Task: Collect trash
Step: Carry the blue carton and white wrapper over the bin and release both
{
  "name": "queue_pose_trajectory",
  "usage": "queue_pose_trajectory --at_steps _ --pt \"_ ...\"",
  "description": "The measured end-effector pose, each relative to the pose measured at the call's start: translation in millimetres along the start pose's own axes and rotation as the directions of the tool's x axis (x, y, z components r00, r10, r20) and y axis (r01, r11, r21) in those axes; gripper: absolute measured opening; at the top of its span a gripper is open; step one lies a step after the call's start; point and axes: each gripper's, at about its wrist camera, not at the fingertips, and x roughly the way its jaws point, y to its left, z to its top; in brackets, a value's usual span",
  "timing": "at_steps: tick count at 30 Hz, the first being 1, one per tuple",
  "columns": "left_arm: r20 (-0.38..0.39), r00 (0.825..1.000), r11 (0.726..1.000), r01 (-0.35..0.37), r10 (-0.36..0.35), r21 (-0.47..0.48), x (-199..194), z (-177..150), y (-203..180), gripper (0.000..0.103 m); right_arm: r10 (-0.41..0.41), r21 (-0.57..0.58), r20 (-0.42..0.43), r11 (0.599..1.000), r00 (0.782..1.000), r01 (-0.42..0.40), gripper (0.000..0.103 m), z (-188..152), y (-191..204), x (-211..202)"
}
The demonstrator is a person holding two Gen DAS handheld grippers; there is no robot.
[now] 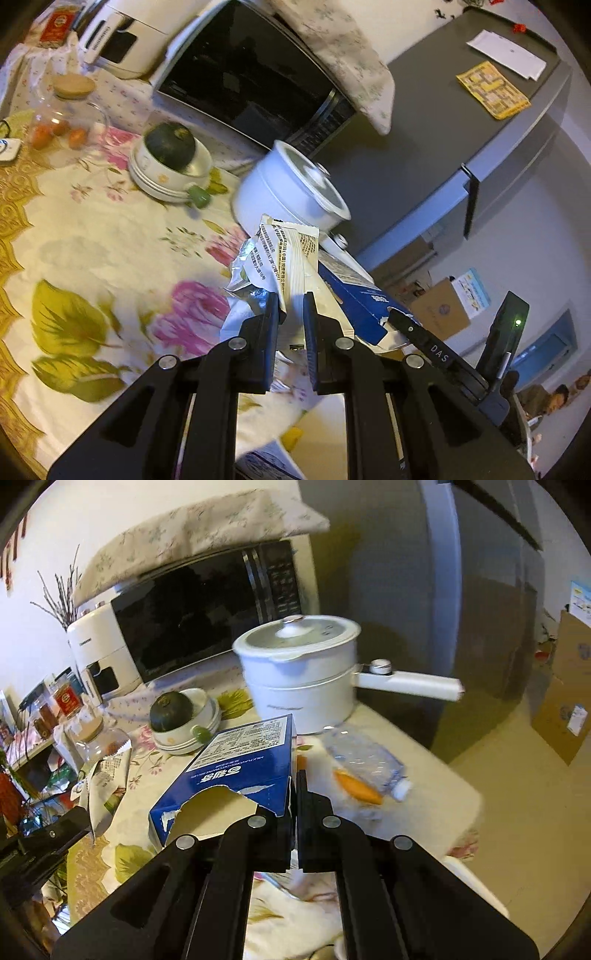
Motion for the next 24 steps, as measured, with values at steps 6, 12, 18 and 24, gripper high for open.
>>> queue_pose_trajectory --at_steps 6,12,18,24 --pt "-0.054 0.997 0.998 0.048 -0.046 0.042 14 -20 -40 0.014 -0.042 0.024 0.02 0.999 0.999 0.042 0.001 -9 -40 -29" --pt "-0.119 0.99 0.992 0.086 -0.075 0.092 27 -43 -79 0.014 -0.082 0.04 0.023 0.996 0.996 0.081 0.001 -21 -75 -55" --pt "-0.216 0.973 0.982 0.111 -0.077 0.153 42 -67 -110 0.014 -0.135 0.046 0.01 0.99 0.991 0.135 0.001 -39 -110 -75" --pt "-0.304 0.95 0.972 0.131 -0.068 0.193 59 -90 -132 0.014 -0.193 0.051 -0.036 0.98 0.981 0.195 0.001 -64 -146 -85"
